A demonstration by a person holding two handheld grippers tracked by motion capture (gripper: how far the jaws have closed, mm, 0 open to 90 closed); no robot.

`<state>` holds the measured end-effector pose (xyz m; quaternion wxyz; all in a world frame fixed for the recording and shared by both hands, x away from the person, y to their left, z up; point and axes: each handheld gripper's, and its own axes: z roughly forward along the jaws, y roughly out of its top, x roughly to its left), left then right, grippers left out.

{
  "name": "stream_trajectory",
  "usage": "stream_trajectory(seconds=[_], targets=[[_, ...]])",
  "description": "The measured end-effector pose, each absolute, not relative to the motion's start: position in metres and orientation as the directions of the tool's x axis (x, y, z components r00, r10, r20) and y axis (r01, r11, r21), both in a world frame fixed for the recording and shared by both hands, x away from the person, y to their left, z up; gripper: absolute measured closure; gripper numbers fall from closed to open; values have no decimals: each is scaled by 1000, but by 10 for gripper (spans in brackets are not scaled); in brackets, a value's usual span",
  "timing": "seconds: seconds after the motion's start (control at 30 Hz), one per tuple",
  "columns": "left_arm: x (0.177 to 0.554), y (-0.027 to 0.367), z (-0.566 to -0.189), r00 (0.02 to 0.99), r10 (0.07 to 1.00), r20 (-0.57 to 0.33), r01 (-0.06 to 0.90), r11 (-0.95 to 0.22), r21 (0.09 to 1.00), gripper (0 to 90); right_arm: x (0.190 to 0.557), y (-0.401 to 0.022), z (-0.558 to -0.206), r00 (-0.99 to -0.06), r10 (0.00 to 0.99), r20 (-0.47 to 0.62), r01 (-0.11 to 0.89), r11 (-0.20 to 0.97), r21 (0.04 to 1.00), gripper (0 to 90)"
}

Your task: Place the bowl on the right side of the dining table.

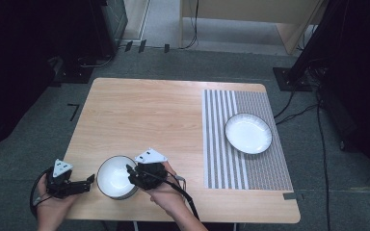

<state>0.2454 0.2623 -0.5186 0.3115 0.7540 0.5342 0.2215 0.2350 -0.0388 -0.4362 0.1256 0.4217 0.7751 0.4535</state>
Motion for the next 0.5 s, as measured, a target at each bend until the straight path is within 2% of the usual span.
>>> stream_trajectory(seconds=[0.17, 0.33, 0.37, 0.5], targets=[[245, 262, -519, 330, 944, 1, 667, -234, 707, 0, 237, -30, -441, -619, 763, 186, 552, 255, 794, 626], [245, 262, -519, 330, 944, 0, 667, -233, 707, 0, 238, -24, -446, -602, 782, 163, 560, 269, 783, 658], [245, 262, -519, 330, 944, 0, 667, -233, 707, 0, 239, -24, -447, -593, 789, 162, 566, 265, 781, 704], [245, 262, -519, 330, 944, 1, 667, -234, 707, 0, 239, -24, -448, -594, 791, 146, 562, 278, 779, 743]])
